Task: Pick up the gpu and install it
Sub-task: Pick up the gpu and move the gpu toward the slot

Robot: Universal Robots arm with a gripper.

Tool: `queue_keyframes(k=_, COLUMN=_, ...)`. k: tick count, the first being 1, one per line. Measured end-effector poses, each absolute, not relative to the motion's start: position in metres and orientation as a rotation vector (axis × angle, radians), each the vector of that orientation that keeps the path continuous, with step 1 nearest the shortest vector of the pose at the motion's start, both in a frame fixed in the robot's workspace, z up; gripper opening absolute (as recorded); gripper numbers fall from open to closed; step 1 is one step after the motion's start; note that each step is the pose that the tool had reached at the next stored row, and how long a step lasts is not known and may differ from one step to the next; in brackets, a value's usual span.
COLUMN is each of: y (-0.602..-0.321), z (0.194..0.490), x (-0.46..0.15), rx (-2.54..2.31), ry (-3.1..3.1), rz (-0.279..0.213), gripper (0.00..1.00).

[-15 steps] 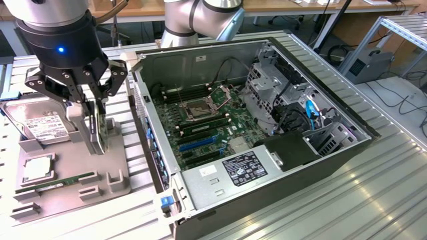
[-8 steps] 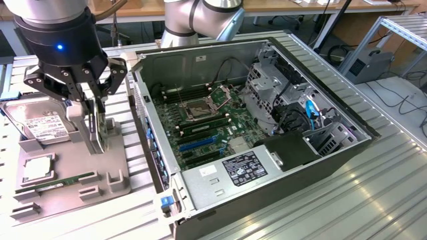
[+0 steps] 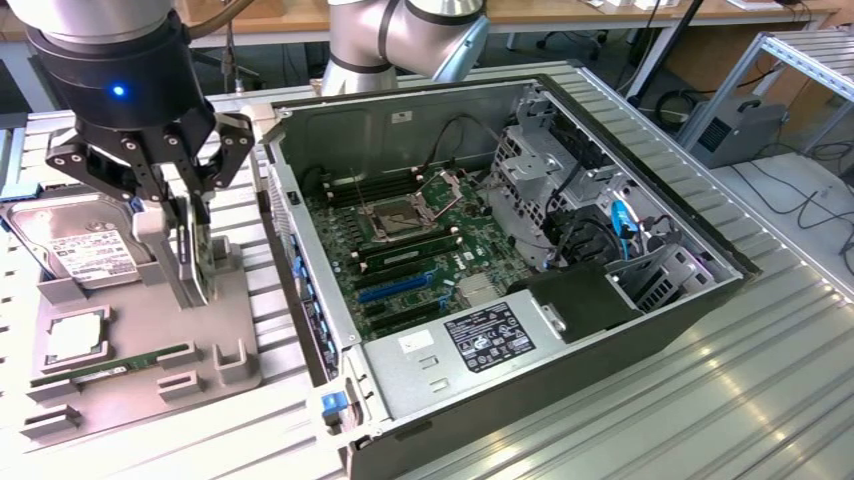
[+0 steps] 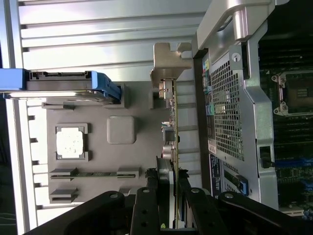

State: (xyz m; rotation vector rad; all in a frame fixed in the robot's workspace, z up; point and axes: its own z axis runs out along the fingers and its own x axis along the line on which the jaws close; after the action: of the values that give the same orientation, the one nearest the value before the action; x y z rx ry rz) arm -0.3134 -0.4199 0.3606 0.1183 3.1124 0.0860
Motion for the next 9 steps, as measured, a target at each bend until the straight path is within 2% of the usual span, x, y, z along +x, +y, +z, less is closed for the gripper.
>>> queue_keyframes(k=9, y=-0.4199, z=0.3621, x=-0.3135, rx=0.118, ry=3.112, rz=0.086, gripper=0.27)
